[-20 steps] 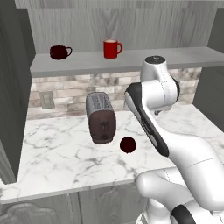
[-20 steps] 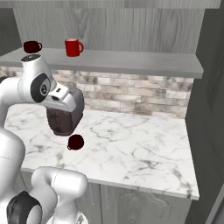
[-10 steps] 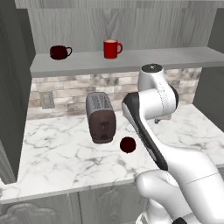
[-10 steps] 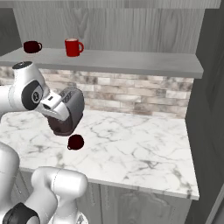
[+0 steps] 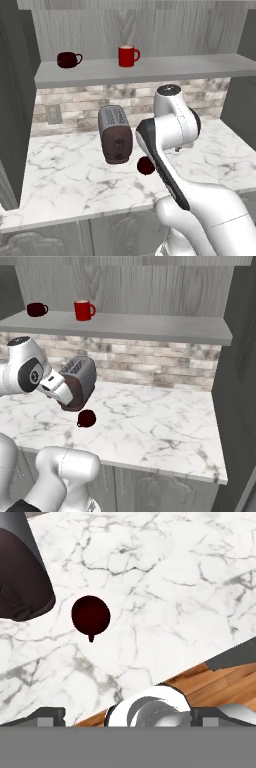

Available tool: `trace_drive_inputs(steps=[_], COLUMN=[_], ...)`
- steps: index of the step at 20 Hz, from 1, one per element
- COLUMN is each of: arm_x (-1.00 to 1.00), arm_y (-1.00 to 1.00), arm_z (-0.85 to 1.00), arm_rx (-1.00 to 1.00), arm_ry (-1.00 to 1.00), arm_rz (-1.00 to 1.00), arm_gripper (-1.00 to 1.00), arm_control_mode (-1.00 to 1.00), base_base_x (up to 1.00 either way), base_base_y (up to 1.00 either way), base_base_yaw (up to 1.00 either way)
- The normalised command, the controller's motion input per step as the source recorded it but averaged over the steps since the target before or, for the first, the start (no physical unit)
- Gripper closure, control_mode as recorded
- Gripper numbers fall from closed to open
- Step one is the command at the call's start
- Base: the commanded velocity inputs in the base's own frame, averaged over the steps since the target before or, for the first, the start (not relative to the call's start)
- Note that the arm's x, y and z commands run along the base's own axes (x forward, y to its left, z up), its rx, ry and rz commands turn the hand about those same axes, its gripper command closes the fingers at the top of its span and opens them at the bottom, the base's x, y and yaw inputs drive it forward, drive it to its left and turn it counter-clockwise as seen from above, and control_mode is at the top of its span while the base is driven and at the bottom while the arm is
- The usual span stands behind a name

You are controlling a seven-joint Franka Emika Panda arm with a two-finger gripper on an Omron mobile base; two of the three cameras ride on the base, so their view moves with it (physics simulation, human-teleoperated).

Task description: Pick the mug on the counter and place it in the cabinet with the handle facing the right, like the mugs already inside.

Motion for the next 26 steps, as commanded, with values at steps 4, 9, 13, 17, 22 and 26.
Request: trace_drive_inputs(steps=[4, 9, 13, 17, 22, 26], arm_x=[-0.09, -0.09, -0.08, -0.03, 0.0, 0.0], arm_y=[0.1, 0.11, 0.09, 0.06, 0.0, -0.01], arm_z=[-0.19, -0.2, -0.22, -0.21, -0.2, -0.17], arm_rx=[0.0, 0.0, -0.01, -0.02, -0.01, -0.02], arm_ry=[0.0, 0.0, 0.0, -0.01, 0.0, -0.02], arm_rz=[-0.05, -0.06, -0.04, -0.02, -0.01, -0.03], arm_gripper=[-1.0, -1.0, -1.0, -1.0, -1.0, -1.0], arm_control_mode=[-1.0, -1.0, -1.0, -1.0, -1.0, -1.0], base_base_x=[0.0, 0.0, 0.0, 0.0, 0.0, 0.0], base_base_y=[0.0, 0.0, 0.0, 0.0, 0.0, 0.0], base_base_yaw=[0.0, 0.0, 0.0, 0.0, 0.0, 0.0])
